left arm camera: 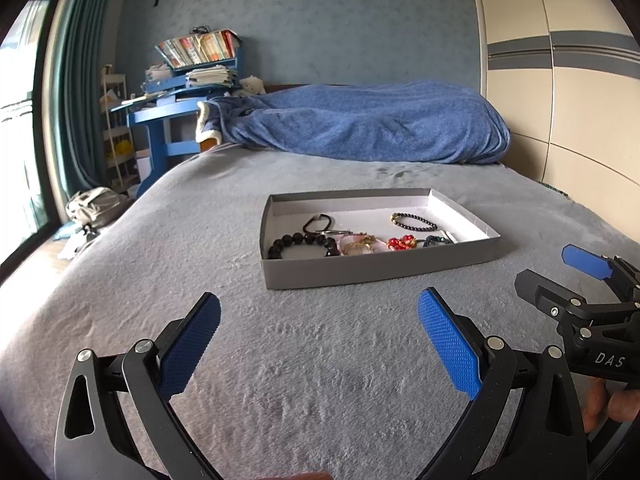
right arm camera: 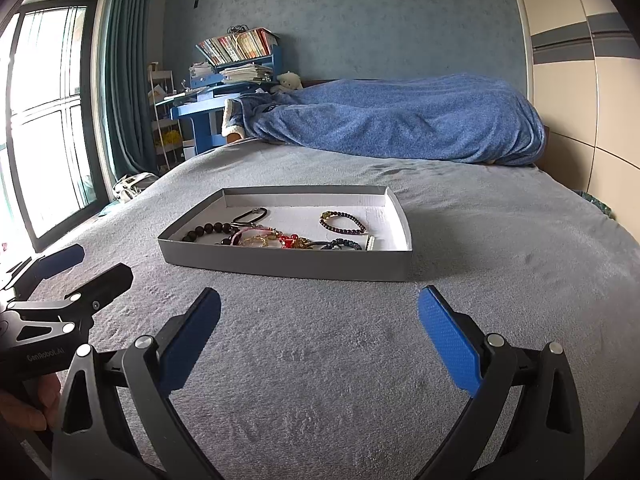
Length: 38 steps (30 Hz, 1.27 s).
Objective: Organize jewelry
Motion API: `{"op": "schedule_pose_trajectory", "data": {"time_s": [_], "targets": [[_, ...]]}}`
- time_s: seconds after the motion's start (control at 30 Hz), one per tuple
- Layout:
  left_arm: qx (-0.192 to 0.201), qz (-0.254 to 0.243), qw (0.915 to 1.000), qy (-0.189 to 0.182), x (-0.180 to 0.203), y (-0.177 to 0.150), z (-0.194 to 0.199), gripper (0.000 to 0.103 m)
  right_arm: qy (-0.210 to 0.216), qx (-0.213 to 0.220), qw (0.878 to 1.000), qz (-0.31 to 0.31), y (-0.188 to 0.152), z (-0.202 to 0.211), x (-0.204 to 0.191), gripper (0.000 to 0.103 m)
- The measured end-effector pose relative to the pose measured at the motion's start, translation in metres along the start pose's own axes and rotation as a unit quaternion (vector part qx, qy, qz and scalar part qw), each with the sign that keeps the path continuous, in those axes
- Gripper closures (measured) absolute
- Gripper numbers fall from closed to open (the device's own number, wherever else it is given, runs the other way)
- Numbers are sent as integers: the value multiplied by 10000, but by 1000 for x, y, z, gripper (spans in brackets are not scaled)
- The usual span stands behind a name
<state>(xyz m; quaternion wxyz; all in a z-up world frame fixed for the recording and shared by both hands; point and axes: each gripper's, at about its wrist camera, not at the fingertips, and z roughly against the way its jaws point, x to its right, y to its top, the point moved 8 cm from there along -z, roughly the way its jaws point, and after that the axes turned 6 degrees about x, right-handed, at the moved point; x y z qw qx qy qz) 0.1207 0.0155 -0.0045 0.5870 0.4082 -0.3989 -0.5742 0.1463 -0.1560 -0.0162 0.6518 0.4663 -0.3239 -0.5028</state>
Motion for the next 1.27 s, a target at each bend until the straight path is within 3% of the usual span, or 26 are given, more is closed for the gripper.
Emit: {"op": "schedule_pose_trajectory", "data": {"time_s": [1.27], "targets": [[-147, 0, 9999, -19, 1, -8, -7, 5, -19, -39, 10000, -56, -2, -3, 2, 5]]}}
